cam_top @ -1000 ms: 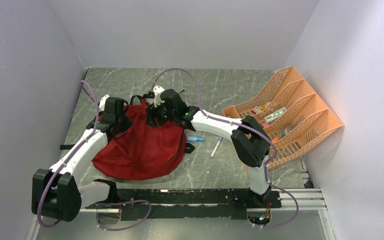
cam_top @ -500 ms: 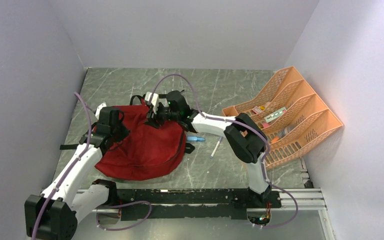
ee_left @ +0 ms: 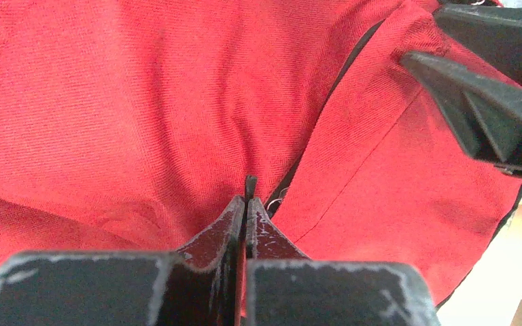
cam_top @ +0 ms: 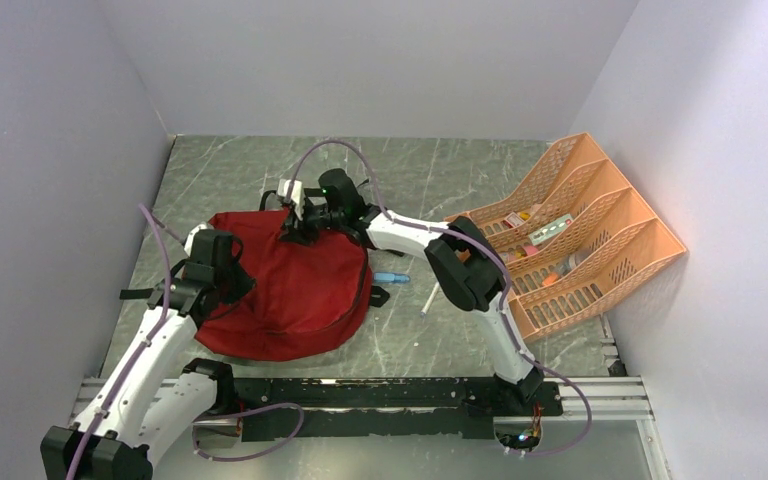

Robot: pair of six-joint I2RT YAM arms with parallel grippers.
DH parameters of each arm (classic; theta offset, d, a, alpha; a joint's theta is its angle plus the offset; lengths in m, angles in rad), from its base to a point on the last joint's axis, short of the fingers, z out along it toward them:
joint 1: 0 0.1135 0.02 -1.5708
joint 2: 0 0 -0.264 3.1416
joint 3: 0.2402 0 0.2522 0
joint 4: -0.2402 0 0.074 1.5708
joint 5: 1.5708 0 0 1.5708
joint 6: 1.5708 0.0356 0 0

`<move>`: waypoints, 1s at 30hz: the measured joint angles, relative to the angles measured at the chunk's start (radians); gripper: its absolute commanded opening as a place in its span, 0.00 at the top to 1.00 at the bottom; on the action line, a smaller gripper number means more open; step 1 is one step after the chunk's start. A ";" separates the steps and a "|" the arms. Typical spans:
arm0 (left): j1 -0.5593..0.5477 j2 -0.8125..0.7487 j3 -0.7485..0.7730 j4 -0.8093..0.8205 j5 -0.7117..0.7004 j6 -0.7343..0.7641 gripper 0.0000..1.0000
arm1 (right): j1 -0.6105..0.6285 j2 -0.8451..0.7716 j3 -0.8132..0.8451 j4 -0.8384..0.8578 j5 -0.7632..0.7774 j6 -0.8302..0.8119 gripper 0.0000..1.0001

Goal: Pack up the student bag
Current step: Unzip the student bag at the center of the board.

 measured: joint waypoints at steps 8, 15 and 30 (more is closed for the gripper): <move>0.000 -0.021 0.055 -0.123 -0.010 -0.043 0.95 | -0.015 0.023 0.029 -0.031 -0.030 0.004 1.00; 0.000 -0.030 0.069 -0.183 -0.019 -0.065 0.95 | -0.029 0.023 0.027 -0.014 -0.002 0.066 1.00; 0.000 -0.024 0.103 -0.299 -0.019 -0.079 0.95 | -0.043 0.006 -0.056 0.038 0.240 0.179 1.00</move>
